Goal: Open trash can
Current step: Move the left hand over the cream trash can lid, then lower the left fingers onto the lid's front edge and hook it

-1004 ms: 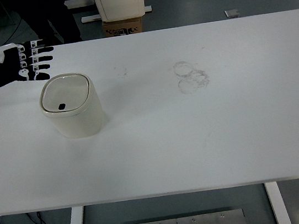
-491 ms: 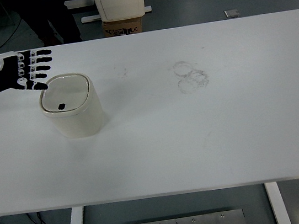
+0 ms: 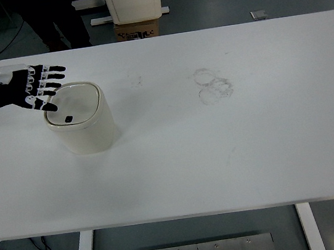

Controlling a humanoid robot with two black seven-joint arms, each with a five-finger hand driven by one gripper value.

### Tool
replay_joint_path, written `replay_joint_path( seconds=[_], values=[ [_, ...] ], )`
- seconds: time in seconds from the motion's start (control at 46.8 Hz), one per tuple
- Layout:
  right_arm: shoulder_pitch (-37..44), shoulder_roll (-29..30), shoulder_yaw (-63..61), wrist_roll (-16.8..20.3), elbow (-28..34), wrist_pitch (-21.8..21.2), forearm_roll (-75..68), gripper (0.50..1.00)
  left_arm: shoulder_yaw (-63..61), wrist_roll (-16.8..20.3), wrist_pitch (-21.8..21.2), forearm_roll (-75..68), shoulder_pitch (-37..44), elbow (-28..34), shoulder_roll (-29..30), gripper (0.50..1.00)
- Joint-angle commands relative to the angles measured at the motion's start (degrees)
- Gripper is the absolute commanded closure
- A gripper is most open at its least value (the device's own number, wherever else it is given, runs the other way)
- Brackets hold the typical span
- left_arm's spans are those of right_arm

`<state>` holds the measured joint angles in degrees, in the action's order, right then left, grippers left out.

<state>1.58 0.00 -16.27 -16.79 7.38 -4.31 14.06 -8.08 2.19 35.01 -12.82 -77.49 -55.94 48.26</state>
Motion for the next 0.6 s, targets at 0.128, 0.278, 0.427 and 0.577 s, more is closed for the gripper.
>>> replay_joint_path(
  seconds=[0.128,0.278,0.427,0.577],
  values=[
    [0.00,0.00,-0.08,0.00,0.00,0.00,0.01,0.509,-3.17,0.01,-0.01,-0.01,-5.12,-2.07,-0.01,0.500],
    [0.00,0.00,0.01,0.00,0.00,0.00,0.01,0.509,-7.12,0.01,-0.01,-0.09,-9.78,-3.91,-0.01,0.500],
    [0.00,0.00,0.01,0.00,0.00,0.00,-0.08,0.509,-11.69,-1.13,-0.01,-0.62,-13.12,-7.16,0.08,0.500],
    [0.00,0.00,0.01,0.00,0.00,0.00,0.01,0.509,-13.46,-2.10,-0.01,-3.96,-15.05,-9.01,0.08,0.500]
  ],
)
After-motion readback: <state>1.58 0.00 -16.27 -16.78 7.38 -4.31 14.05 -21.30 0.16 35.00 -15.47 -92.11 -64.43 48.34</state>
